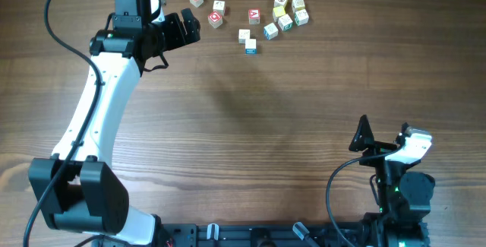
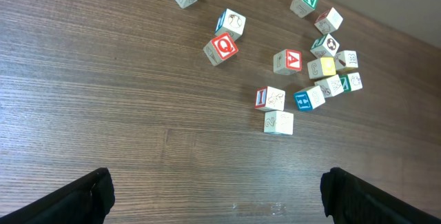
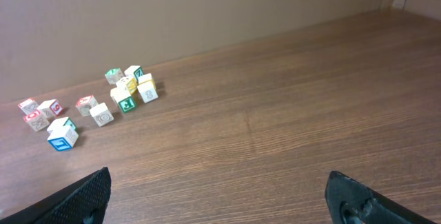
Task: Form a circle
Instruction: 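Reach the left gripper forward over the block cluster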
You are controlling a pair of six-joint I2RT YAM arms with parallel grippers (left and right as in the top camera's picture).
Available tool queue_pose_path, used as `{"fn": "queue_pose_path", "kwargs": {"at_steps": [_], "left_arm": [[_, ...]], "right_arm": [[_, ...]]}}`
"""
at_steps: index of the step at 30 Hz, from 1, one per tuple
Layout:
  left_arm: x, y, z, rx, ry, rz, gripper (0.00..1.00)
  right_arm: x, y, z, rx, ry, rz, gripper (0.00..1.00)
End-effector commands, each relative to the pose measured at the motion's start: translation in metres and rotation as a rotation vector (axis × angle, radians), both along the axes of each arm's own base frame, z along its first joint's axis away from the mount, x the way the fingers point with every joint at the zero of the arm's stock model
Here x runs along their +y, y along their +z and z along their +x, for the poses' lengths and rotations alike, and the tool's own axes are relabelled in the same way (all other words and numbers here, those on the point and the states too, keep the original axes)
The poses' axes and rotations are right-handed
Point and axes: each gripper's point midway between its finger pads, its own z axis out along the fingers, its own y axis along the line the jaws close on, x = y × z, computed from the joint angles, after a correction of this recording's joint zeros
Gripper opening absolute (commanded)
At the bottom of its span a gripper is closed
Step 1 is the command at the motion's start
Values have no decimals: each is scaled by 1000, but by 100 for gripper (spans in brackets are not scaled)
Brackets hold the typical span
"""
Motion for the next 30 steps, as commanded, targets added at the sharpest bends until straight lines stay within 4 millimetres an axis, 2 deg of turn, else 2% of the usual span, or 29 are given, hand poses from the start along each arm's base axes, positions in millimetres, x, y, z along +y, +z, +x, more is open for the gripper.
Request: {"fn": "queue_pose_path", "kwargs": {"at_steps": [1, 6, 10, 15, 18, 22, 30], "left_arm": [[-3, 27, 13, -76, -18, 16, 100], [-9, 51, 22, -145, -32, 65, 100], [-16, 49, 22, -158, -38, 128, 100], [-33, 45, 32, -180, -53, 111, 99], [-43, 31, 43, -176, -60, 98, 100], [-62, -4, 59, -147, -71, 69, 99], [-120, -54, 71, -126, -154, 7, 97]], "right_arm": [[-3, 4, -1, -14, -15, 2, 100], [-3, 4, -1, -14, -15, 2, 100], [-3, 4, -1, -14, -15, 2, 100], [-3, 4, -1, -14, -16, 2, 100], [-3, 4, -1, -14, -15, 2, 99], [-3, 4, -1, -14, -15, 2, 100], [-3, 4, -1, -14, -15, 2, 100]]}}
